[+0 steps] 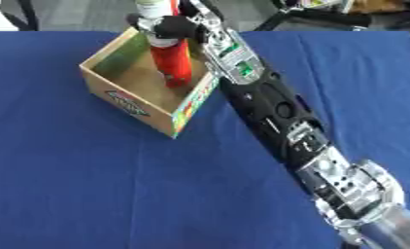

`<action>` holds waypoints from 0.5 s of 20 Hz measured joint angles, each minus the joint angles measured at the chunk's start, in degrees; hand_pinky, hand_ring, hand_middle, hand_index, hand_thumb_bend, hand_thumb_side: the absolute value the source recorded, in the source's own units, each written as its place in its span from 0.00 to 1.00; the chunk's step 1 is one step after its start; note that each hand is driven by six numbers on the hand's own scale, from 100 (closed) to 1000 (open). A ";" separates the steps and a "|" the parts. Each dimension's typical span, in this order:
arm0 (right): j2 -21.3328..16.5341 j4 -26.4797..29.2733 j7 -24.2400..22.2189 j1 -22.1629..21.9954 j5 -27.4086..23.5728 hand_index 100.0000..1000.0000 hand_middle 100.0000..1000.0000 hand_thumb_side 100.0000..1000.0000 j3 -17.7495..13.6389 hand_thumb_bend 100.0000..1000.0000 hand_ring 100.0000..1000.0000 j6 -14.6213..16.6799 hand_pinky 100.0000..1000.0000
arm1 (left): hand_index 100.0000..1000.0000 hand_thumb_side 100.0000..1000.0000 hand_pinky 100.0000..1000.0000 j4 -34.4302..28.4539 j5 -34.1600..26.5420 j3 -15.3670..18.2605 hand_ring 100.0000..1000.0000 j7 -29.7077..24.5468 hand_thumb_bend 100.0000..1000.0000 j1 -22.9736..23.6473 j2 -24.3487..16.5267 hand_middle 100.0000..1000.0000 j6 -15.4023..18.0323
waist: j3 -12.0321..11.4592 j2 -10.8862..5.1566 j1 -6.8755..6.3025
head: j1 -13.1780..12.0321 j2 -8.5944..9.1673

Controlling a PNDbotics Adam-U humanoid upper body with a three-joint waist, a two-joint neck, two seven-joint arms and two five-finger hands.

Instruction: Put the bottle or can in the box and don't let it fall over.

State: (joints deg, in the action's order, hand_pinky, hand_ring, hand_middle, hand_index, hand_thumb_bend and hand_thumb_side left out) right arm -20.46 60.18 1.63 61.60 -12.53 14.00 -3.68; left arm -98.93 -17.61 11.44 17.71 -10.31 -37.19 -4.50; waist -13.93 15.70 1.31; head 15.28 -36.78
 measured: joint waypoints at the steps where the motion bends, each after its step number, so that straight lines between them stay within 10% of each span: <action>1: 0.01 0.00 -0.41 -0.12 0.80 0.87 0.77 0.00 0.16 0.53 0.96 0.36 1.00 | 0.86 0.52 0.81 -0.01 0.00 0.00 0.76 0.00 0.52 -0.02 0.00 0.71 0.00 | -0.05 0.00 0.07 | 0.00 0.18; 10: -0.28 -0.69 -6.26 -1.31 5.70 0.96 0.86 0.00 -0.66 0.63 1.00 1.30 1.00 | 0.86 0.53 0.81 -0.01 0.00 0.00 0.76 0.03 0.52 0.25 0.03 0.71 -0.03 | 0.21 -0.01 0.31 | -0.35 0.23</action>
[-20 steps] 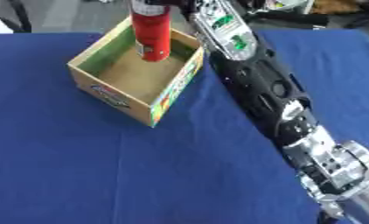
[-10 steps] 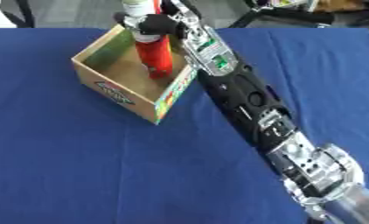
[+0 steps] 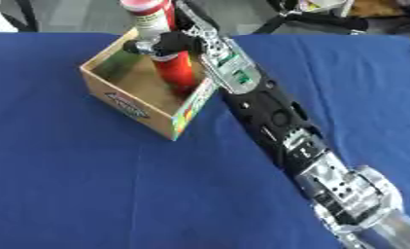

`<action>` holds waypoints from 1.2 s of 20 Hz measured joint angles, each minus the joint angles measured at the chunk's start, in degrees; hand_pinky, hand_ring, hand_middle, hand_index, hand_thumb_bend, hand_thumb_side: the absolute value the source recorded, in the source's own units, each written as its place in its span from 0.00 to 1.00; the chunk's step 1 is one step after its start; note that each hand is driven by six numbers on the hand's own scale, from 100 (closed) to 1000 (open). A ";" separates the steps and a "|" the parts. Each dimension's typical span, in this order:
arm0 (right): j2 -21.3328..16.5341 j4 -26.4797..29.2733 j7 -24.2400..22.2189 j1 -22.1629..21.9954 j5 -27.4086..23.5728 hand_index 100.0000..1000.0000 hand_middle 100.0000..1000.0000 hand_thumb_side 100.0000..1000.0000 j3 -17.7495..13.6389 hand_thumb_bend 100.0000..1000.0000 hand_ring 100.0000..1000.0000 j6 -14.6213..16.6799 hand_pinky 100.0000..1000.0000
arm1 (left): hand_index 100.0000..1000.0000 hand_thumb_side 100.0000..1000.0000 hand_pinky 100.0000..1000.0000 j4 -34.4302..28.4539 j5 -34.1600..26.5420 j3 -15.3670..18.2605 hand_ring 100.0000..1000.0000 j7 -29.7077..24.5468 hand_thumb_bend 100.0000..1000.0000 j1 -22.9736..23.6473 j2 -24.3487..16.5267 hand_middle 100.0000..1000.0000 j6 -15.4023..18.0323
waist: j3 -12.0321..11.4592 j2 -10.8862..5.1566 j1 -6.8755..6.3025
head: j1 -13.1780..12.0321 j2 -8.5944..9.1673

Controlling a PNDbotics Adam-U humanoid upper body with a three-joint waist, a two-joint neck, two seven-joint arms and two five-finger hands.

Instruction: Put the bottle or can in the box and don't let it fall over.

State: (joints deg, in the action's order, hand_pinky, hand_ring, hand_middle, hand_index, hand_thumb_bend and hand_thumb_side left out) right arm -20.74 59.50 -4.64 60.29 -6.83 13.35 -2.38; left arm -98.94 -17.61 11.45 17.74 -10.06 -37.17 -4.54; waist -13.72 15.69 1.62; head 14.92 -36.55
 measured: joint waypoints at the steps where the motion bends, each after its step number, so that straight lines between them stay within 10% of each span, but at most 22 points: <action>1: -0.25 0.00 -0.10 -0.25 -0.02 0.96 0.86 0.00 -0.29 0.63 1.00 -0.05 1.00 | 0.86 0.53 0.81 0.00 0.00 0.00 0.76 0.00 0.52 0.05 0.00 0.71 0.00 | 0.09 -0.01 0.00 | -0.16 0.00; 24: -17.53 21.84 6.59 -18.57 -16.01 0.95 0.87 0.00 -4.07 0.61 0.98 -6.16 0.98 | 0.86 0.52 0.80 0.02 0.29 0.75 0.76 0.99 0.52 2.90 -0.01 0.71 -0.01 | 3.10 -1.25 -0.55 | -3.83 -0.58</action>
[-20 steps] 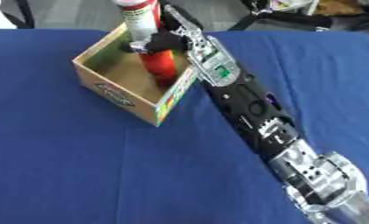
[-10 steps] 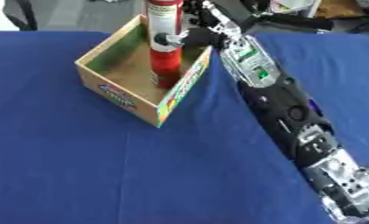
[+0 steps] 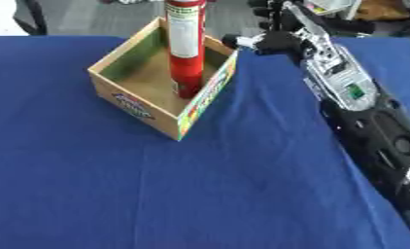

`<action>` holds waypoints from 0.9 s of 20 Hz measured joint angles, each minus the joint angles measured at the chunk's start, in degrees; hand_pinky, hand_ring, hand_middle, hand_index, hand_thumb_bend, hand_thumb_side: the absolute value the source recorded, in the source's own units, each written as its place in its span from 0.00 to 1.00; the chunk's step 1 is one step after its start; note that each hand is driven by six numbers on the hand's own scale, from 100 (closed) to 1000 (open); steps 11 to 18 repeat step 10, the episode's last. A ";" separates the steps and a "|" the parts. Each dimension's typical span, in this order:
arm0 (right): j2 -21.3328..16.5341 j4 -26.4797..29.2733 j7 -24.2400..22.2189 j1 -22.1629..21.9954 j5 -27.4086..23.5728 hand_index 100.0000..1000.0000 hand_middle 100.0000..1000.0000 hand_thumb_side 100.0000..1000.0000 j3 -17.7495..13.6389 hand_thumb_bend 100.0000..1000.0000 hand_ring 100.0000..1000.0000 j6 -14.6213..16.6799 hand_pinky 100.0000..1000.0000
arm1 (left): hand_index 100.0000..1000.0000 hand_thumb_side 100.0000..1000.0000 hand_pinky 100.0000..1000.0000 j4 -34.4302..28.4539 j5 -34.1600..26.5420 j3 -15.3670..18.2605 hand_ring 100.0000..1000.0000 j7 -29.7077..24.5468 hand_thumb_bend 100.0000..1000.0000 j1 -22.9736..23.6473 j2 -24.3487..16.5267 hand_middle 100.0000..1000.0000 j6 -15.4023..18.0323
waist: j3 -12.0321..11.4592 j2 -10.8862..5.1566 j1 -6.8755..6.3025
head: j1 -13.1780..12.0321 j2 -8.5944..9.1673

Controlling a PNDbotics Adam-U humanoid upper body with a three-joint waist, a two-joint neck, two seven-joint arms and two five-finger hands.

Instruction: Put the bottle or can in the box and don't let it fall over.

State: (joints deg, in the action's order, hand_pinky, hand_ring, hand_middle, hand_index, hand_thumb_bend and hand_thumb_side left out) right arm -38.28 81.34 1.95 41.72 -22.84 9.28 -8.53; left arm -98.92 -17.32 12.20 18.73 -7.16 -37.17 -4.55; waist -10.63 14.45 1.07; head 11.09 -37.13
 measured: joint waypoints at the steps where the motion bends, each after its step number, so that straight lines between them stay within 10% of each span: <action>1: -0.63 1.15 0.41 -1.30 -0.76 0.95 0.87 0.00 -0.43 0.61 0.98 -0.03 0.98 | 0.86 0.52 0.80 0.00 0.00 0.00 0.76 0.01 0.52 0.03 0.00 0.71 0.00 | 0.08 -0.01 -0.05 | -0.10 0.00; 10: -5.62 13.75 5.02 -14.72 -5.22 0.95 0.87 0.00 -5.15 0.60 0.92 0.57 0.93 | 0.86 0.52 0.80 -0.01 0.12 0.34 0.76 0.36 0.52 0.19 -0.01 0.71 0.14 | 1.16 -0.27 -0.64 | -0.85 -0.01; 18: -5.62 13.75 5.02 -14.72 -5.22 0.95 0.87 0.00 -5.15 0.60 0.92 0.57 0.93 | 0.86 0.52 0.80 -0.01 0.12 0.34 0.76 0.36 0.52 0.19 -0.01 0.71 0.14 | 1.16 -0.27 -0.64 | -0.85 -0.01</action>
